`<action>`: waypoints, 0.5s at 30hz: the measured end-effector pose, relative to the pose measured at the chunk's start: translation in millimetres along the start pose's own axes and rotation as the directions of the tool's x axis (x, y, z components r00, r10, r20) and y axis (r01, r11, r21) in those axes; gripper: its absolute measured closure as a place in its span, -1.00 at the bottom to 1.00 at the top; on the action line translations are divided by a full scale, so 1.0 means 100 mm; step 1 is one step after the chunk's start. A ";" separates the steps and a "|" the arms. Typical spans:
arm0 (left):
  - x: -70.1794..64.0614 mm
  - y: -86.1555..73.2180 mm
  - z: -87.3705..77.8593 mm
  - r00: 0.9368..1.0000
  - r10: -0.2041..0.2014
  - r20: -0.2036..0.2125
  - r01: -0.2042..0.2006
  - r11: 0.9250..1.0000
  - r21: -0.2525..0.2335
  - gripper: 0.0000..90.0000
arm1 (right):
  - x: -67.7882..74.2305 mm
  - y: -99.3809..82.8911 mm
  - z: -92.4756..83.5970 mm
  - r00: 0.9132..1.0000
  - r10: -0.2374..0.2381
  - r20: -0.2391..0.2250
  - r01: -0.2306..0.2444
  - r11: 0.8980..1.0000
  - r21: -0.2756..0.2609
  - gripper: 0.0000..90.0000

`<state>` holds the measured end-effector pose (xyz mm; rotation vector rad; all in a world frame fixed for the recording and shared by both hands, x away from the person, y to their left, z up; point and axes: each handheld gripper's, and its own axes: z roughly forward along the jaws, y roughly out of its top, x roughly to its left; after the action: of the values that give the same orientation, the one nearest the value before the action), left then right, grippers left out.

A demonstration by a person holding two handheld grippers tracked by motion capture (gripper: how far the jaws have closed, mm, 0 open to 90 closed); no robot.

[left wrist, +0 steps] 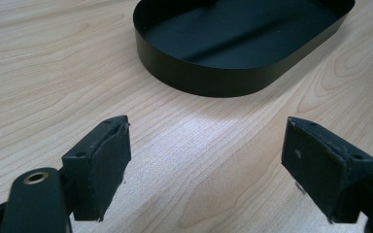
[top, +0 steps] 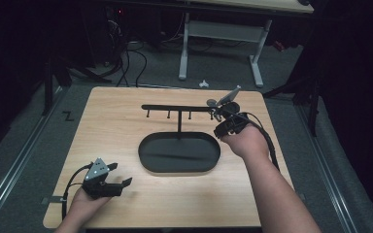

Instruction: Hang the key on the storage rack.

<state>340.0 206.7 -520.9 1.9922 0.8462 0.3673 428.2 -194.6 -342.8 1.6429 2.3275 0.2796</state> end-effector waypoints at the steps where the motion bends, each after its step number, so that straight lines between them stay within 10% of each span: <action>1: 0.00 0.00 0.00 1.000 0.000 0.001 0.000 1.000 0.000 -0.59 | 0.00 -0.04 0.03 1.000 0.005 0.000 -0.005 1.000 -0.003 0.07; 15: -0.04 0.00 0.03 1.000 0.013 0.006 -0.013 1.000 0.018 -0.59 | -0.15 -0.70 0.47 0.993 0.113 -0.016 -0.114 0.988 -0.103 -0.02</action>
<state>339.1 202.0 -522.7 2.0150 0.8365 0.3627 386.1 -232.3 -407.7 1.7287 2.1903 0.4262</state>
